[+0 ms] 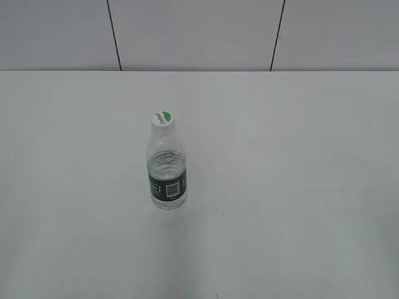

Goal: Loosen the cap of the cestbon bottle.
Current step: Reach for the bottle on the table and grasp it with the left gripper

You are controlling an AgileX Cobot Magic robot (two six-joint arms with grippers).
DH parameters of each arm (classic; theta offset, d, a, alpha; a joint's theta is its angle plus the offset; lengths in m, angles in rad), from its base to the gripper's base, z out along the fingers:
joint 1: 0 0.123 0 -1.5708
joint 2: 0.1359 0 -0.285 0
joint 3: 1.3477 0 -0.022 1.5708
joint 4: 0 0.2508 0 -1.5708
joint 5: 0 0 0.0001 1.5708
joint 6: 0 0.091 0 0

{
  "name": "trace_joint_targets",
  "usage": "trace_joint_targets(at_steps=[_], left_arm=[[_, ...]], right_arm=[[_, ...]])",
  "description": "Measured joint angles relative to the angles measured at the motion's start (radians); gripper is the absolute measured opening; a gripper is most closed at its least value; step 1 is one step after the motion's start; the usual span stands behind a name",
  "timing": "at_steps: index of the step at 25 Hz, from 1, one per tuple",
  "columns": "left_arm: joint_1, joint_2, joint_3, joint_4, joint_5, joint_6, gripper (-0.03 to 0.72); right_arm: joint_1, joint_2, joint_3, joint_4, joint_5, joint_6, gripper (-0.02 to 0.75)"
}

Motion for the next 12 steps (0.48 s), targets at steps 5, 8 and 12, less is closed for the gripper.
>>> trace_joint_targets(at_steps=[5, 8, 12], left_arm=[[0.0, 0.0, 0.0, 0.0, 0.0, 0.0, 0.436], [0.0, 0.0, 0.0, 0.0, 0.0, 0.0, 0.436], [0.0, 0.0, 0.0, 0.0, 0.0, 0.0, 0.436]], right_arm=[[0.0, 0.0, 0.0, -0.001, 0.0, 0.0, 0.479], [0.0, 0.0, 0.0, -0.001, 0.0, 0.0, 0.479], [0.0, 0.0, 0.0, -0.001, 0.0, 0.001, 0.479]])
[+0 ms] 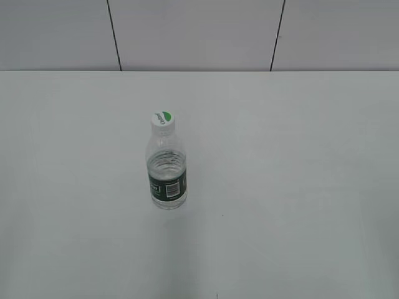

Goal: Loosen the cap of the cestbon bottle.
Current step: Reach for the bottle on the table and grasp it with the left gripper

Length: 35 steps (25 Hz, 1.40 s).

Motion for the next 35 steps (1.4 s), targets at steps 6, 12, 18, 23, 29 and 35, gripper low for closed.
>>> trace_joint_targets(at_steps=[6, 12, 18, 23, 29, 35], left_arm=[[0.0, 0.0, 0.0, 0.0, 0.0, 0.0, 0.436], [0.0, 0.0, 0.0, 0.003, 0.0, 0.0, 0.436], [0.0, 0.0, -0.014, 0.003, -0.124, 0.0, 0.436], [0.0, 0.05, 0.021, 0.002, -0.421, 0.0, 0.436], [0.0, 0.199, 0.12, -0.004, -0.617, 0.0, 0.436], [0.0, 0.341, 0.16, -0.009, -0.845, 0.0, 0.436]], right_arm=[[0.0, 0.0, 0.0, 0.0, 0.0, 0.0, 0.479], [0.0, 0.0, 0.0, 0.0, 0.0, 0.0, 0.479], [0.0, 0.0, -0.004, 0.001, -0.01, 0.0, 0.479], [0.0, 0.0, -0.018, 0.003, -0.131, 0.0, 0.479], [0.0, 0.0, 0.042, 0.003, -0.417, 0.0, 0.479], [0.0, 0.059, 0.142, 0.004, -0.624, 0.0, 0.479]])
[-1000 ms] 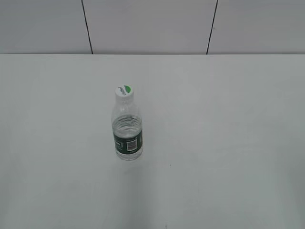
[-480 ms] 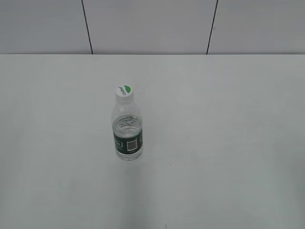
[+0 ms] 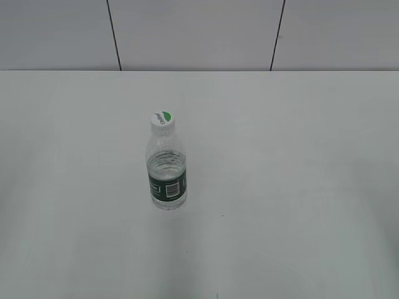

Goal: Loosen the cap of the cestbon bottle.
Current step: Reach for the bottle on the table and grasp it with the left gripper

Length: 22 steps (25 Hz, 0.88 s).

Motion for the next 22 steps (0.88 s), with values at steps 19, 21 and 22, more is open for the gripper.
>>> trace_joint_targets(at_steps=[19, 21, 22], left_arm=[[-0.153, 0.403, 0.081, -0.01, -0.416, 0.0, 0.436], [-0.17, 0.471, 0.081, -0.01, -0.48, 0.0, 0.436], [-0.18, 0.513, 0.081, -0.008, -0.514, 0.0, 0.436]], right_arm=[[0.0, 0.467, 0.067, 0.014, -0.505, 0.0, 0.479], [0.0, 0.508, 0.067, 0.014, -0.546, 0.0, 0.479], [0.0, 0.523, 0.067, 0.014, -0.563, 0.0, 0.479]])
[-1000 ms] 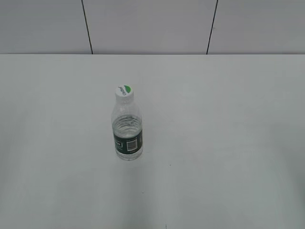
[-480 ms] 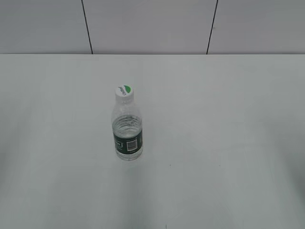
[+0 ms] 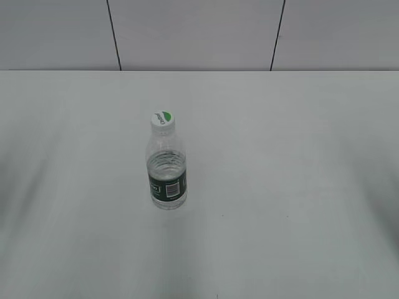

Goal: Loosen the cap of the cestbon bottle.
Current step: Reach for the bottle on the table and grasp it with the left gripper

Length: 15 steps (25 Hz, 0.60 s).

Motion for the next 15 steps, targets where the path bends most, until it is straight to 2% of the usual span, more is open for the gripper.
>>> trace_joint_targets(at_steps=[5, 10, 15], left_arm=[[-0.052, 0.195, 0.0, 0.03, -0.175, 0.0, 0.436], [-0.06, 0.41, 0.0, 0.064, -0.298, -0.016, 0.436], [-0.052, 0.66, 0.0, 0.322, -0.523, -0.155, 0.436]], right_arm=[[0.0, 0.084, 0.0, 0.0, -0.016, 0.001, 0.479], [0.0, 0.125, 0.0, 0.0, -0.016, 0.005, 0.479], [0.0, 0.127, 0.0, 0.0, -0.017, 0.008, 0.479]])
